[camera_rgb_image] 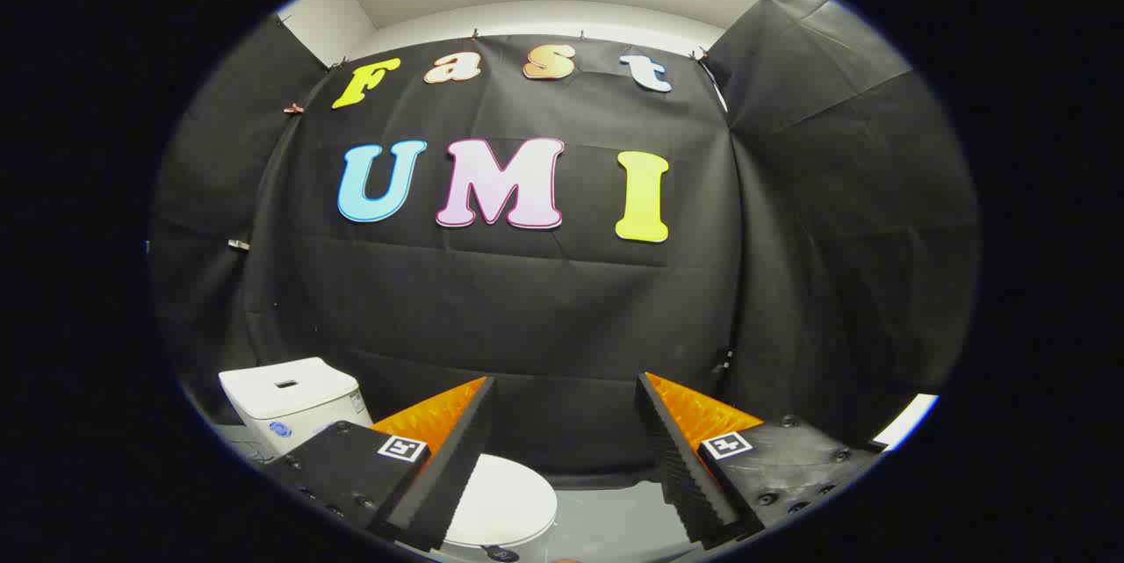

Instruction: Open the toilet lid.

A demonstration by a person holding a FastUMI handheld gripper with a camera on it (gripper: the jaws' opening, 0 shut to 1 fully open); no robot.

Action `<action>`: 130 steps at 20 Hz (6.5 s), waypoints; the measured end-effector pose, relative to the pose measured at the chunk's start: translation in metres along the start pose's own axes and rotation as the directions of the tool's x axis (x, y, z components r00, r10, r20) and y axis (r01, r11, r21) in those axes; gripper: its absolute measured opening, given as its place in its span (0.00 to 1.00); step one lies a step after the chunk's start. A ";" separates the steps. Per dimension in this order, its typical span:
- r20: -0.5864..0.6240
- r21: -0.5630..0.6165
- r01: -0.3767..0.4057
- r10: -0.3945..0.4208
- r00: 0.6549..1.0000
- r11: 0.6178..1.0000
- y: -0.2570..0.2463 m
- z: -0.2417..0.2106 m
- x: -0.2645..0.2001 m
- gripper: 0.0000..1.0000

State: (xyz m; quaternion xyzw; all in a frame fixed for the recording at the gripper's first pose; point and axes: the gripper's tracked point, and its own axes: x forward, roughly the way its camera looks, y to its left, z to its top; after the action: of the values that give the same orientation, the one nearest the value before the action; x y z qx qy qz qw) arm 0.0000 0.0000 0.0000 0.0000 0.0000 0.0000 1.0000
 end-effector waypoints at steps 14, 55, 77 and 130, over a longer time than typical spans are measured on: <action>0.018 0.004 -0.013 0.013 1.000 1.000 -0.006 0.000 0.006 0.98; -0.487 0.605 0.413 -0.094 0.868 0.680 0.011 -0.276 -0.002 0.98; -0.593 0.777 0.514 0.151 0.791 0.363 0.055 -0.389 -0.049 0.96; -0.321 0.273 -0.251 0.334 0.886 0.929 0.273 -0.089 0.013 0.05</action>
State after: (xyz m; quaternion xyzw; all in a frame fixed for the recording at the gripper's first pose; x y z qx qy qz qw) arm 0.0127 0.2727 -0.0895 0.1123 0.1842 0.1518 0.9646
